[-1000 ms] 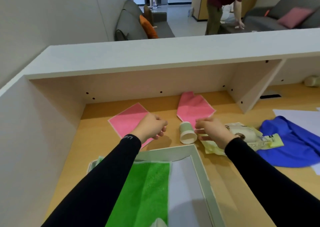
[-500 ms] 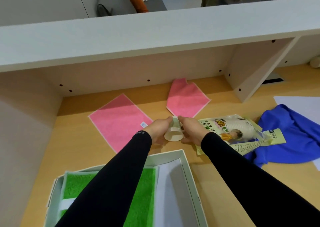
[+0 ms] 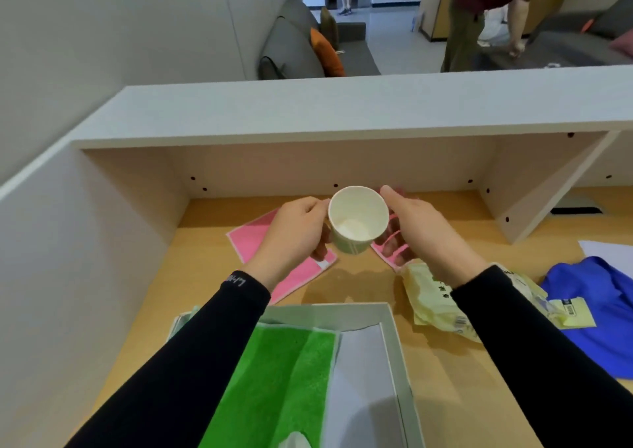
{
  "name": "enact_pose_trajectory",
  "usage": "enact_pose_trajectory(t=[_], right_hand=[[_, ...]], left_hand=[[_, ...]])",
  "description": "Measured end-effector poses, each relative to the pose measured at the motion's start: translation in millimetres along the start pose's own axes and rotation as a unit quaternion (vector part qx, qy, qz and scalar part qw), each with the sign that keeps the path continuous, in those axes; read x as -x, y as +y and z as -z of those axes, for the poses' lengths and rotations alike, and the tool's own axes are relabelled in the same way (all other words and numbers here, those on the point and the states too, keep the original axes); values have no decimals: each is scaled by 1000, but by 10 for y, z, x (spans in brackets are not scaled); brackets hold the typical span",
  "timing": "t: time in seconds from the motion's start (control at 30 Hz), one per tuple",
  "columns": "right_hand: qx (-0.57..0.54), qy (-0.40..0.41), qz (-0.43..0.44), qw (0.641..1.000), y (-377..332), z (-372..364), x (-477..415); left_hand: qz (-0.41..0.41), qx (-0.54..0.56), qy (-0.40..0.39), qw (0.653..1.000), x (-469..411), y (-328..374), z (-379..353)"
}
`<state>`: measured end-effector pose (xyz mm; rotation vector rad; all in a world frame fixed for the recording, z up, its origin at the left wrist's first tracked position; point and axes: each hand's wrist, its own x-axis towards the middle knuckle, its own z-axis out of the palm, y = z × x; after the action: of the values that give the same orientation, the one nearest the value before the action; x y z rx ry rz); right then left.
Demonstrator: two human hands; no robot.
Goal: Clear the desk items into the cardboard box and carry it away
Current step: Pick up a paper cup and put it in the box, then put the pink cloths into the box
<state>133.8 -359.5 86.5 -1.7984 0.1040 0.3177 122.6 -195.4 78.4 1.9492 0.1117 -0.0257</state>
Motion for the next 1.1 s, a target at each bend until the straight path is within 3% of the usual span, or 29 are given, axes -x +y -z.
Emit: enact_pose_trajectory(t=[0.1,0.23,0.5,0.63,0.83,0.93,1.1], right_hand=[[50,-77,21,996,-31,-44,269],[158,-166,-26,973,111,-115,415],[26,-116,-23,993,298,-312,12],[8,-96,-69,993,377,-510,-324],[108,-76,-110,985,535,-699,-739],[153,-62,-118,979,627,-768,-953],[118,-48,-147,981,788,-907,-1284]], left_hand=[[26,-23,-31,999,326,-52,188],[92,-51,-80,991,627,-350,327],[150,-14,54,987,537,-701,634],[160,-18,80,984,264,-803,761],[280,-109,12,954,-319,-1161,988],[360,-79,-29,929,-569,-1351,1106],[372,-56,-79,923,-913,-1511,979]])
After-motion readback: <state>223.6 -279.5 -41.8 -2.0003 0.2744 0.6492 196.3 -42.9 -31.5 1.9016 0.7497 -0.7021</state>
